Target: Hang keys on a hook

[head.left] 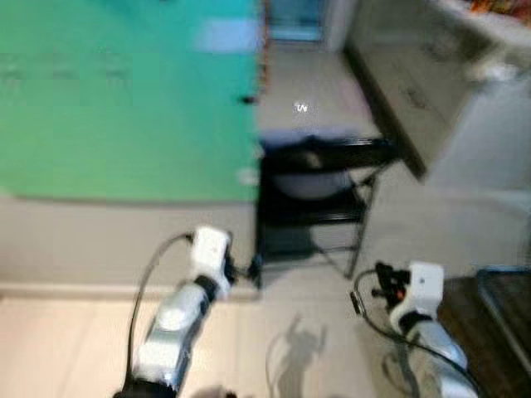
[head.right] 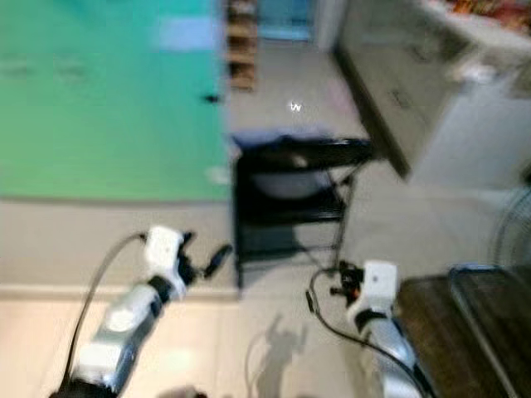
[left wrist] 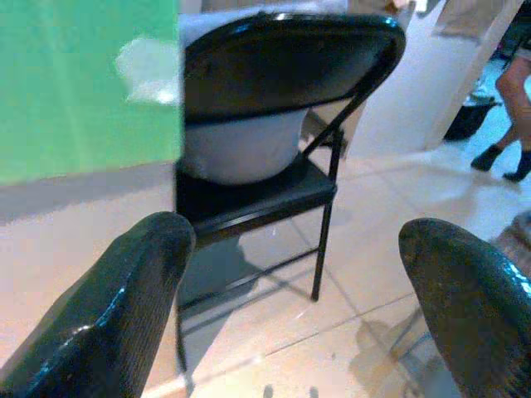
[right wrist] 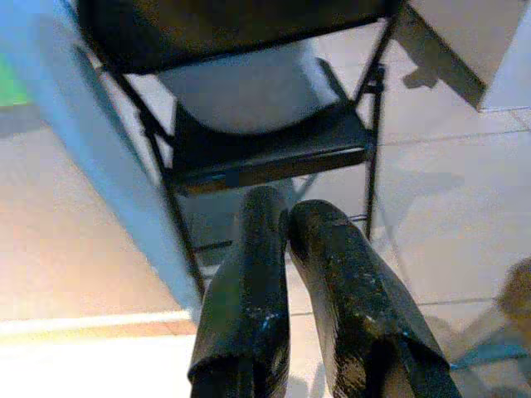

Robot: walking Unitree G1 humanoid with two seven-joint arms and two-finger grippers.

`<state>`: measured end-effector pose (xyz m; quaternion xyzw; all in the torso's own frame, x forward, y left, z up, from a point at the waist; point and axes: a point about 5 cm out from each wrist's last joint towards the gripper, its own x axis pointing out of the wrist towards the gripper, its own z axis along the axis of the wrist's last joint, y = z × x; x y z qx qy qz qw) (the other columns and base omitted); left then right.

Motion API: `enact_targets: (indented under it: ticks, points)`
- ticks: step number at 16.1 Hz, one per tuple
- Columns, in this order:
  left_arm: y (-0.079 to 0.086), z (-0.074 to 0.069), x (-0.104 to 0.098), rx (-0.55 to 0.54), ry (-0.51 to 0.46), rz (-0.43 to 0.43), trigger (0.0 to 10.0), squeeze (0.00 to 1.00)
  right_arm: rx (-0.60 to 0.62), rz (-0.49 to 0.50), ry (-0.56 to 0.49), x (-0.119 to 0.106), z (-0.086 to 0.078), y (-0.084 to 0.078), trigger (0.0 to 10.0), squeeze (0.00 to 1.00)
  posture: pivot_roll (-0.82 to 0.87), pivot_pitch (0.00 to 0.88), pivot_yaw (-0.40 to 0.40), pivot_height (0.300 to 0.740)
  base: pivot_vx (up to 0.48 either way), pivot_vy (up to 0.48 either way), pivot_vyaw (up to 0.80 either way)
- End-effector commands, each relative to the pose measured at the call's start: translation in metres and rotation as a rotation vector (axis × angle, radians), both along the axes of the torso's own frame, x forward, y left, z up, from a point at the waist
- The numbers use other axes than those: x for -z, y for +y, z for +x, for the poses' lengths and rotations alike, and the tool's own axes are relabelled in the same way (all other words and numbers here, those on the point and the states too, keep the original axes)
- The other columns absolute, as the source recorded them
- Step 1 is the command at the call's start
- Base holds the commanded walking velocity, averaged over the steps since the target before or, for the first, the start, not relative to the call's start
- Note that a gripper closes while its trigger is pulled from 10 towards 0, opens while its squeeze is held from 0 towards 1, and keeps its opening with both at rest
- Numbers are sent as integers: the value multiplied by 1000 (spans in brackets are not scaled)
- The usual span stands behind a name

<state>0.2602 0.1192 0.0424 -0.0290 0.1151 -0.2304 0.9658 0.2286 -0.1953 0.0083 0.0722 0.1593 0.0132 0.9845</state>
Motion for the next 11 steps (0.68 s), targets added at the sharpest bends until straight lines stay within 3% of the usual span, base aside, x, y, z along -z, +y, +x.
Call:
enact_targets:
  ticks: [1, 6, 11]
  points:
    - [9, 3, -2, -26, -4, 23, 10000, 0, -18, 18, 11, 2, 1, 6, 10000, 0, -65, 0, -26, 740, 0, 450, 669]
    - [12, 8, -1, -20, -17, 83, 10000, 0, 7, 44, 11, 4, 3, 4, 10000, 0, -59, 0, -25, 740, 0, 450, 659]
    - [8, 16, -4, -6, -24, 76, 10000, 0, -11, 43, -16, -1, 9, 7, 10000, 0, -73, 0, -13, 740, 0, 457, 619]
